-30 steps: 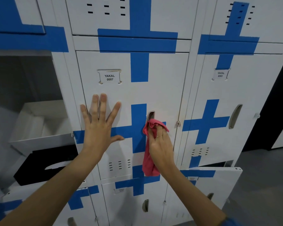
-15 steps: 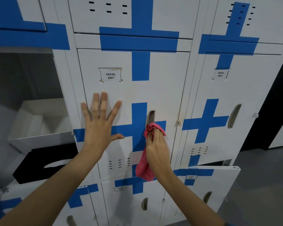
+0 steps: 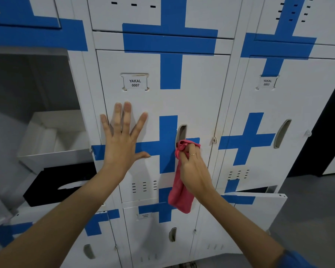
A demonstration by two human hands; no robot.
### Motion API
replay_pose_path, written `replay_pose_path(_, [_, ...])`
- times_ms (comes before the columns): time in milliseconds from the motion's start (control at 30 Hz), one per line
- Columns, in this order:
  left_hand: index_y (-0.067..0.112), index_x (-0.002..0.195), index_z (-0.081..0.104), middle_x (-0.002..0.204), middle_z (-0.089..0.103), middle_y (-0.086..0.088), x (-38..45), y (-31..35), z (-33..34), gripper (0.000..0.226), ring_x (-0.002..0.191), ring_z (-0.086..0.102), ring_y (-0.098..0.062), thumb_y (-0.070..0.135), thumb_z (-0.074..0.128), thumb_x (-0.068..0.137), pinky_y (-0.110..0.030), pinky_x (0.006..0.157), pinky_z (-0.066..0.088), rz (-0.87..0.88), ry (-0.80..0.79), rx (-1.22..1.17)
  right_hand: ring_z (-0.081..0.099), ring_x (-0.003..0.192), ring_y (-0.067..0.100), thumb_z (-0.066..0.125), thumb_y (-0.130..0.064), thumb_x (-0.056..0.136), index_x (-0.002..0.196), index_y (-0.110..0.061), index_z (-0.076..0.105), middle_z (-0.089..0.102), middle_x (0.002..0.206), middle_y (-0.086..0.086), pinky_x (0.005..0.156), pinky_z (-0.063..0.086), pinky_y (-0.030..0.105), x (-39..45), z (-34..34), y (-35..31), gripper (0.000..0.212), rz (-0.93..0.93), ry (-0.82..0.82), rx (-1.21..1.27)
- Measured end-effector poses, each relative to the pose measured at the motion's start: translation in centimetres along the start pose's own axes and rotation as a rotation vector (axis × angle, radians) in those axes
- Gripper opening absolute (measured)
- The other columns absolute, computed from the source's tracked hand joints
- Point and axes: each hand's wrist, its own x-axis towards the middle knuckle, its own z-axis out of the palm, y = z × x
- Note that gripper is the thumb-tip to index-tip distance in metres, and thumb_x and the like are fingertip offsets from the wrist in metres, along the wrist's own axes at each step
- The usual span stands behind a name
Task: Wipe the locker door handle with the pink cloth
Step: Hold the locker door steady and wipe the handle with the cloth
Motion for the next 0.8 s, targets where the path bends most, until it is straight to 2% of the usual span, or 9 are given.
replay_pose_path(67, [0.023,0.151,-0.022,0.153,-0.029,-0.023,0.0,0.0,-0.1,0.129,0.140,-0.025,-0.043,0.090,0.041,0.061,-0.066,0.114,0.008,0.002,-0.013,-0.005,0.049,0.060,0.009,0.034,-0.019,0.100,0.098,-0.027,0.043,0.045,0.082,-0.012,0.044,0.041,0.015,0.6,-0.4,0.4,0.012,-0.033,-0.055,-0.079])
replay_pose_path(133, [0.023,0.150,-0.024,0.152,-0.030,-0.023,0.0,0.1,-0.3,0.129,0.140,-0.025,-0.043,0.090,0.041,0.061,-0.066,0.114,0.008,0.001,-0.018,-0.012,0.048,0.066,0.009,0.039,-0.013,0.098,0.104,-0.020,0.047,0.040,0.089,-0.014,0.048,0.042,0.011,1.1,-1.0,0.9,0.013,-0.088,-0.105,-0.179])
replay_pose_path(200, [0.022,0.150,-0.024,0.151,-0.032,-0.024,0.0,0.0,-0.3,0.129,0.140,-0.024,-0.044,0.090,0.041,0.062,-0.066,0.114,0.009,-0.002,-0.014,-0.005,0.048,0.081,0.007,0.046,-0.008,0.095,0.110,-0.012,0.054,0.037,0.103,-0.009,0.066,0.044,0.009,1.2,-1.2,1.6,0.018,-0.189,-0.076,-0.187])
replay_pose_path(267, [0.022,0.151,-0.021,0.151,-0.034,-0.025,0.0,0.1,-0.2,0.130,0.141,-0.022,-0.045,0.090,0.043,0.061,-0.067,0.113,0.009,-0.005,0.001,-0.010,0.047,0.094,0.008,0.049,-0.007,0.095,0.116,-0.008,0.059,0.036,0.111,-0.005,0.081,0.044,0.010,0.6,-1.4,1.5,0.024,-0.198,0.029,-0.046])
replay_pose_path(367, [0.022,0.153,-0.017,0.151,-0.034,-0.025,0.0,0.2,-0.3,0.131,0.143,-0.018,-0.047,0.087,0.049,0.061,-0.068,0.113,0.007,0.000,0.009,-0.037,0.040,0.105,-0.003,0.052,-0.011,0.096,0.126,-0.010,0.057,0.033,0.115,-0.009,0.091,0.039,0.006,0.6,-1.4,1.0,0.031,-0.194,0.148,0.073])
replay_pose_path(467, [0.017,0.154,-0.012,0.154,-0.024,-0.026,-0.1,0.4,-0.4,0.131,0.146,-0.008,-0.046,0.085,0.052,0.062,-0.065,0.115,0.008,0.009,0.017,-0.034,0.034,0.110,-0.003,0.052,-0.027,0.097,0.134,-0.012,0.050,0.036,0.122,-0.005,0.094,0.030,0.002,2.1,-1.4,0.6,0.040,-0.246,0.144,-0.118])
replay_pose_path(567, [0.016,0.155,-0.003,0.161,-0.008,-0.020,-0.4,0.5,-0.1,0.123,0.149,-0.003,-0.037,0.076,0.060,0.068,-0.061,0.118,0.005,0.168,0.089,0.007,0.042,0.113,0.020,0.052,-0.033,0.095,0.139,-0.017,0.044,0.039,0.127,0.012,0.091,0.043,0.022,2.5,-1.2,1.3,0.047,-0.327,0.126,-0.384])
replay_pose_path(633, [0.020,0.156,0.005,0.162,0.002,-0.016,-0.3,0.6,0.1,0.118,0.149,0.004,-0.034,0.068,0.067,0.068,-0.058,0.118,0.014,0.294,0.143,0.022,0.044,0.112,0.026,0.057,-0.028,0.093,0.139,-0.018,0.043,0.041,0.126,0.015,0.086,0.050,0.033,2.5,-1.3,1.6,0.050,-0.371,0.111,-0.420])
replay_pose_path(800, [0.026,0.156,0.010,0.162,0.002,-0.014,0.5,1.0,-0.5,0.123,0.149,0.003,-0.035,0.060,0.079,0.060,-0.059,0.117,0.019,0.305,0.103,-0.054,0.042,0.117,0.027,0.058,-0.022,0.091,0.139,-0.025,0.043,0.037,0.131,0.013,0.090,0.049,0.035,2.5,-2.1,2.8,0.051,-0.408,0.019,-0.415])
